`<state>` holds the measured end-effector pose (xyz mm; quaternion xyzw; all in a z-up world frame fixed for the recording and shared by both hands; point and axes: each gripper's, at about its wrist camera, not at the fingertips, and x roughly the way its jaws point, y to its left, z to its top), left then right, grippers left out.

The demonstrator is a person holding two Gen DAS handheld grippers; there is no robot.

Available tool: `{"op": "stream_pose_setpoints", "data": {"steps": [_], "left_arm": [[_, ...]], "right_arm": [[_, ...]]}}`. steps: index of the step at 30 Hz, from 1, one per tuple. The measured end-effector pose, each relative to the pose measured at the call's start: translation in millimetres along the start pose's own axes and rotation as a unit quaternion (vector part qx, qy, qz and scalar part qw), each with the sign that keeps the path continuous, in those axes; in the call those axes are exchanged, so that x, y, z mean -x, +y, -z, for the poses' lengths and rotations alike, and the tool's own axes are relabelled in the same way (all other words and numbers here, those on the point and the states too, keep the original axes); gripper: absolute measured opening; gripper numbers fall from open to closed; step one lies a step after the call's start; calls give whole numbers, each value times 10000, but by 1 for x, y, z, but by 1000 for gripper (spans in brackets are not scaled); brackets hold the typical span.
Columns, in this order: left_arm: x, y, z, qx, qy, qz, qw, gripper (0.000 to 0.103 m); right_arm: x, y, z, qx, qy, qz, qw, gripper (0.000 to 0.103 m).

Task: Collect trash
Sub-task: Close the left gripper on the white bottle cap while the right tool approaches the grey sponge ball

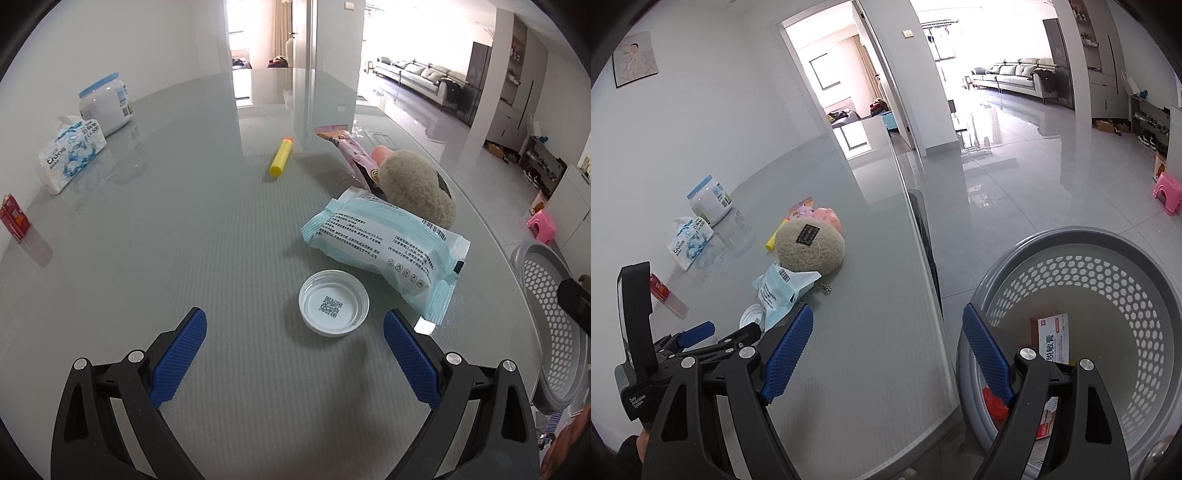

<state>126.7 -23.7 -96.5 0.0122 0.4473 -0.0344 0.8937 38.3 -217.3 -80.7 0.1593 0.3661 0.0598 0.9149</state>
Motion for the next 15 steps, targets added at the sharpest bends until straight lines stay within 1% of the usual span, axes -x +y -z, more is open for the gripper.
{"op": "stream_pose_setpoints", "data": {"steps": [1, 2, 3, 5, 6, 7, 8, 9, 10, 13, 15], "left_arm": [[-1, 0, -1, 11, 26, 44, 10000, 92], [-3, 1, -3, 25, 50, 84, 9999, 86], [-5, 2, -4, 25, 78, 107, 9999, 83], [-11, 7, -8, 23, 142, 181, 9997, 70], [-10, 6, -9, 4, 105, 173, 9998, 65], [-10, 7, -9, -16, 81, 218, 9997, 61], [-10, 7, -10, -44, 70, 267, 9996, 55], [-9, 6, -10, -77, 45, 286, 9996, 45], [-8, 6, -10, -96, 30, 317, 9994, 41], [-6, 10, -10, -56, 17, 478, 9988, 39], [-4, 15, -11, -13, -21, 493, 9988, 39]], "right_arm": [[-2, 1, 0, 8, 26, 5, 10000, 80], [-5, 3, -1, 22, 53, 16, 10000, 80], [-7, 4, -1, 39, 71, 29, 10000, 80], [-11, 8, -4, 83, 107, 52, 9999, 80], [-13, 10, -4, 100, 116, 60, 9999, 80], [-14, 11, -5, 112, 126, 65, 9998, 80], [-16, 13, -6, 124, 138, 65, 9998, 80], [-18, 15, -7, 137, 150, 64, 9998, 80], [-20, 17, -8, 154, 161, 67, 9997, 80], [-26, 25, -10, 238, 198, 77, 9995, 80], [-31, 31, -13, 276, 227, 65, 9993, 80]]}}
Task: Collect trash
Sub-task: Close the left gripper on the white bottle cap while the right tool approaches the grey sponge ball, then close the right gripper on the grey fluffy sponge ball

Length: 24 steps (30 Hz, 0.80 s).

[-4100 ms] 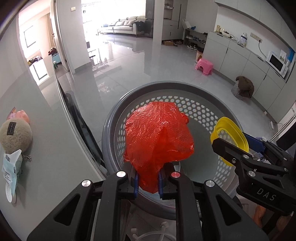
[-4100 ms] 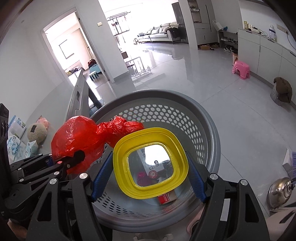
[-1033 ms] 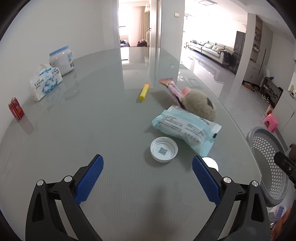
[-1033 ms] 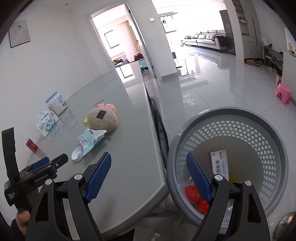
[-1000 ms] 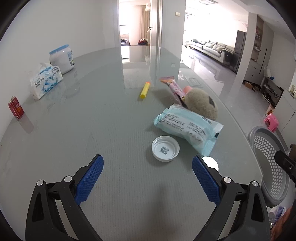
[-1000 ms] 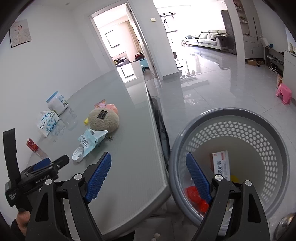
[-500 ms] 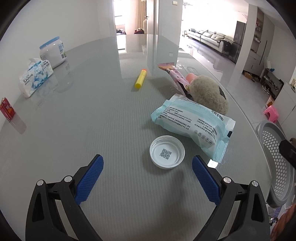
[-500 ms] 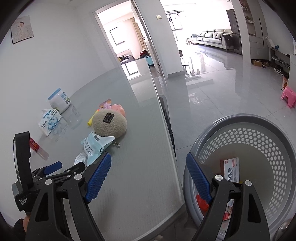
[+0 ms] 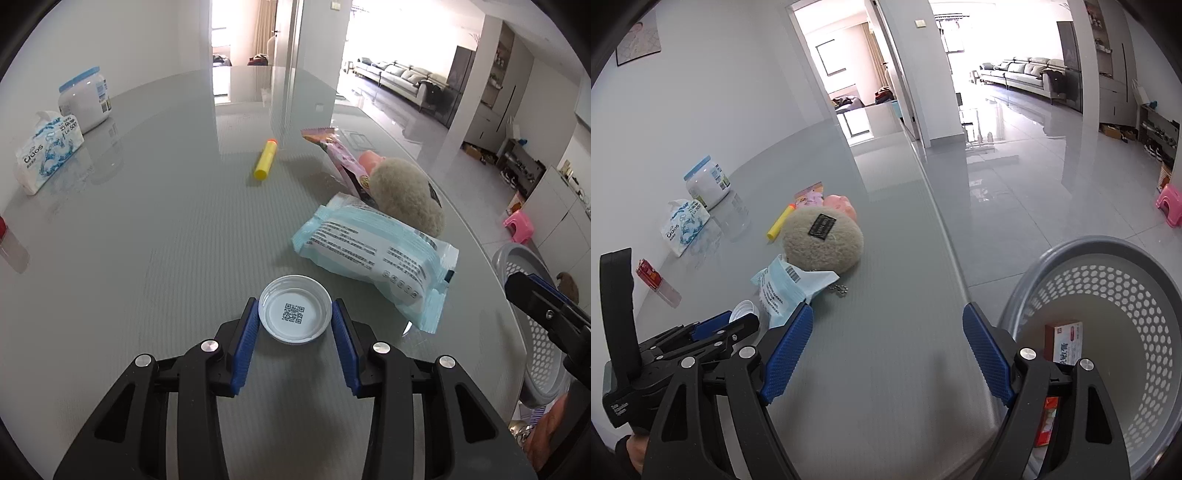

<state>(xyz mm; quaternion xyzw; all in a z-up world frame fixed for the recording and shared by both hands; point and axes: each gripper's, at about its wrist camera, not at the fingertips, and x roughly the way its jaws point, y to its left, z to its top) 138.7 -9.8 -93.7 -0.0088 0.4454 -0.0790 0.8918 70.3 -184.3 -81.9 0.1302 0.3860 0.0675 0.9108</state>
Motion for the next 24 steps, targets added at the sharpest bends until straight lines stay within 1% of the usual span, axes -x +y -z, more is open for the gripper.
{"op": "stream_pose_setpoints", "data": {"steps": [4, 12, 15, 18, 24], "left_arm": [[7, 13, -2, 65, -142, -41, 9999, 39], [22, 29, -11, 69, -574, -378, 9976, 39], [24, 33, -10, 55, -676, -513, 9964, 39], [28, 35, -10, 53, -763, -543, 9956, 39], [28, 38, -9, 146, -722, -401, 9965, 39]], "right_arm": [[-9, 11, -8, 78, 5, -29, 10000, 80], [-30, 39, -30, 307, -43, -26, 9995, 80], [-43, 49, -39, 371, 39, 7, 9993, 80], [-56, 55, -46, 397, 133, 23, 9991, 84], [-78, 59, -57, 359, 350, 42, 9987, 85]]}}
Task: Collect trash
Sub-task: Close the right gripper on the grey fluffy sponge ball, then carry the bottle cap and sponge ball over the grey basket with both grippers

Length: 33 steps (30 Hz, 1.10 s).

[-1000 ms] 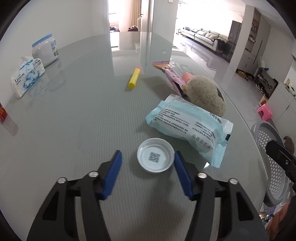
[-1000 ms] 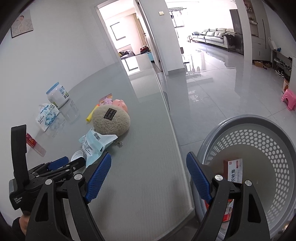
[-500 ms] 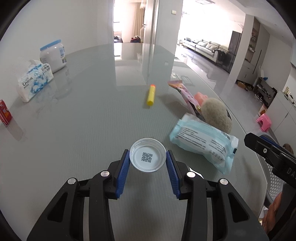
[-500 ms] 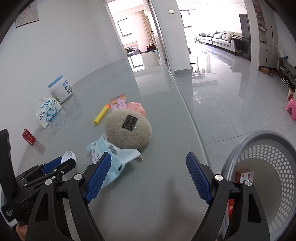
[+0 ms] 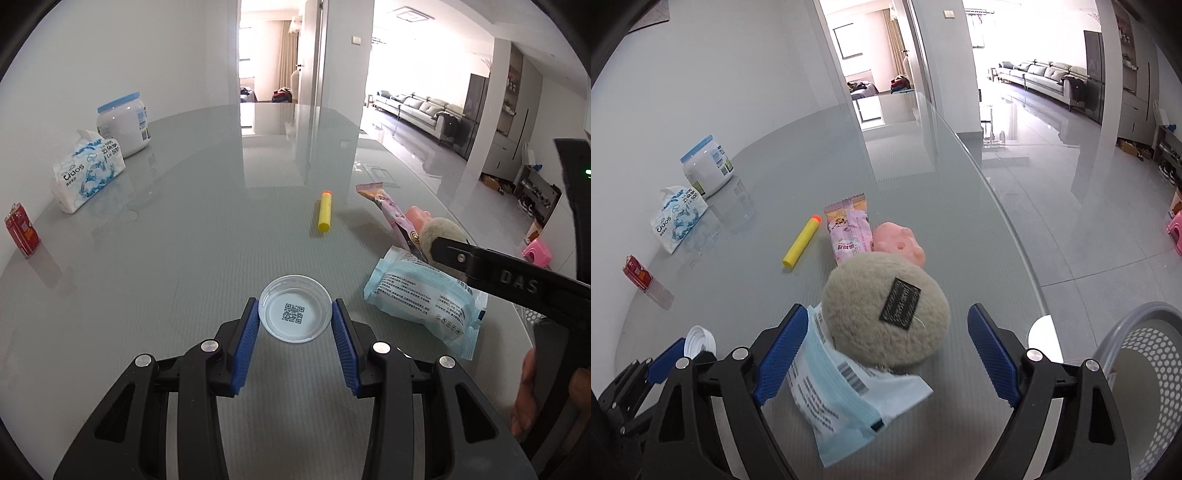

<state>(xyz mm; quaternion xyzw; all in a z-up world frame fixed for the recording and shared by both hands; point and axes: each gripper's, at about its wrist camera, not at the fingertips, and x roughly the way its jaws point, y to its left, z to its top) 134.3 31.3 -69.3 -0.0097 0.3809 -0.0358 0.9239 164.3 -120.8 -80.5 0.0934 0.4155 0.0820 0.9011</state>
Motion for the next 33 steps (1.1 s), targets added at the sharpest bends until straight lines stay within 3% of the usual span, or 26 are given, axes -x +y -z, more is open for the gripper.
{"op": "stream_pose_setpoints", "data": {"steps": [5, 9, 12, 22, 33], "left_arm": [[-2, 2, 0, 49, 47, 92, 9999, 39], [-2, 3, 0, 86, 81, 143, 9998, 39], [-2, 4, 0, 79, 70, 144, 9998, 39], [-2, 5, -1, 100, 92, 269, 9995, 39], [19, -13, 4, -249, -175, 306, 9991, 39]], "right_arm": [[-15, 2, -4, 2, 151, 81, 9999, 85], [-13, 5, -4, 31, 18, 118, 9999, 84], [-10, 6, -4, 59, -24, 121, 9999, 64], [26, -1, 8, -80, -311, 142, 9994, 61], [85, -23, 37, -326, -645, 358, 9967, 61]]}}
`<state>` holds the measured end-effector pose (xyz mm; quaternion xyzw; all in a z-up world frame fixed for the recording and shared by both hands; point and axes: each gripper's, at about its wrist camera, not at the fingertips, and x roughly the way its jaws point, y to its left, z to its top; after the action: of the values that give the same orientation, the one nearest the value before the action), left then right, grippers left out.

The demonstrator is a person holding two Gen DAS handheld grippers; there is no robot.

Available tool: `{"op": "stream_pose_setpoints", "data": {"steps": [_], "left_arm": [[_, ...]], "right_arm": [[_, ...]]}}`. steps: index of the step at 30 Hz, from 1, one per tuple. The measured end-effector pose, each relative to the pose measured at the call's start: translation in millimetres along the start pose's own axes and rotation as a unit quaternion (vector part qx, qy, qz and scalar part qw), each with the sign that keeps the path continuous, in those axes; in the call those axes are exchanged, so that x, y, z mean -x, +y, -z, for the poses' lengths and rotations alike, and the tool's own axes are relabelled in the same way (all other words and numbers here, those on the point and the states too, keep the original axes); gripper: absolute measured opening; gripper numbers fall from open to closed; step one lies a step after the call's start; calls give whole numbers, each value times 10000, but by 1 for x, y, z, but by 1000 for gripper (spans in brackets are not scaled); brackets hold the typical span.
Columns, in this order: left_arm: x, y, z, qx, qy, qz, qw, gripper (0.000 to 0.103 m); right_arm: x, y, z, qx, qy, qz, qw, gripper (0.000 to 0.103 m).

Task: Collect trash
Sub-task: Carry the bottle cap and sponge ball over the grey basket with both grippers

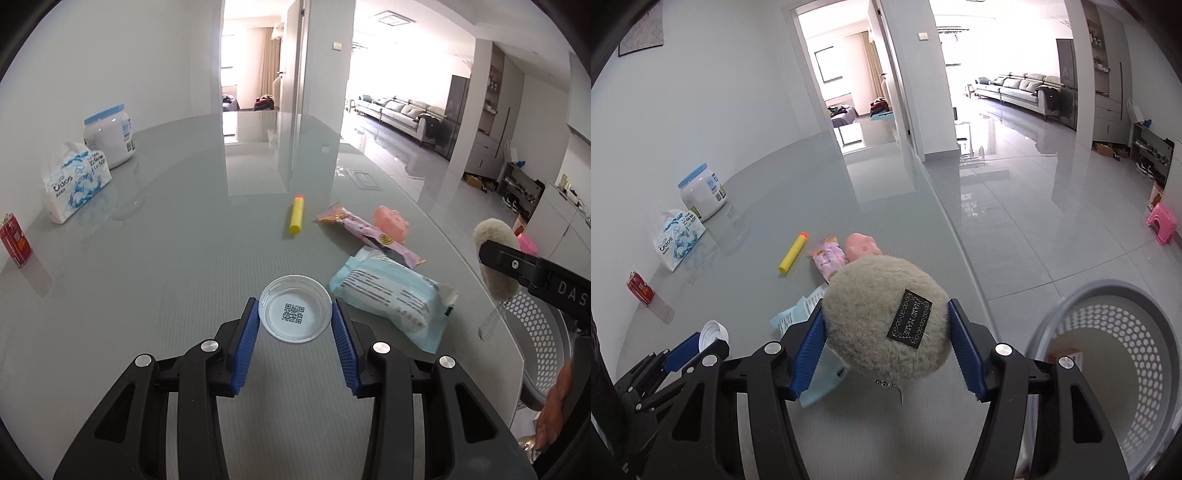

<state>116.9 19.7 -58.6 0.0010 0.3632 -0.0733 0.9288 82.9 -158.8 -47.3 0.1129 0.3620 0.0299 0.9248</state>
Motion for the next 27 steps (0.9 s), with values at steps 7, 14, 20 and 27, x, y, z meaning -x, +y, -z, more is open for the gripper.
{"op": "stream_pose_setpoints", "data": {"steps": [7, 14, 20, 27], "left_arm": [[15, -33, 2, -200, -17, 377, 9991, 39], [26, -87, 8, -646, 28, 877, 9940, 39], [27, -135, 18, -1044, 177, 1327, 9855, 39], [16, -196, 26, -1519, 432, 1834, 9703, 39]], "right_arm": [[39, -36, 24, -293, -148, 292, 9990, 61], [82, -80, 54, -614, -328, 731, 9949, 61], [112, -121, 77, -1011, -456, 1056, 9882, 61], [131, -169, 100, -1488, -523, 1400, 9775, 61]]}}
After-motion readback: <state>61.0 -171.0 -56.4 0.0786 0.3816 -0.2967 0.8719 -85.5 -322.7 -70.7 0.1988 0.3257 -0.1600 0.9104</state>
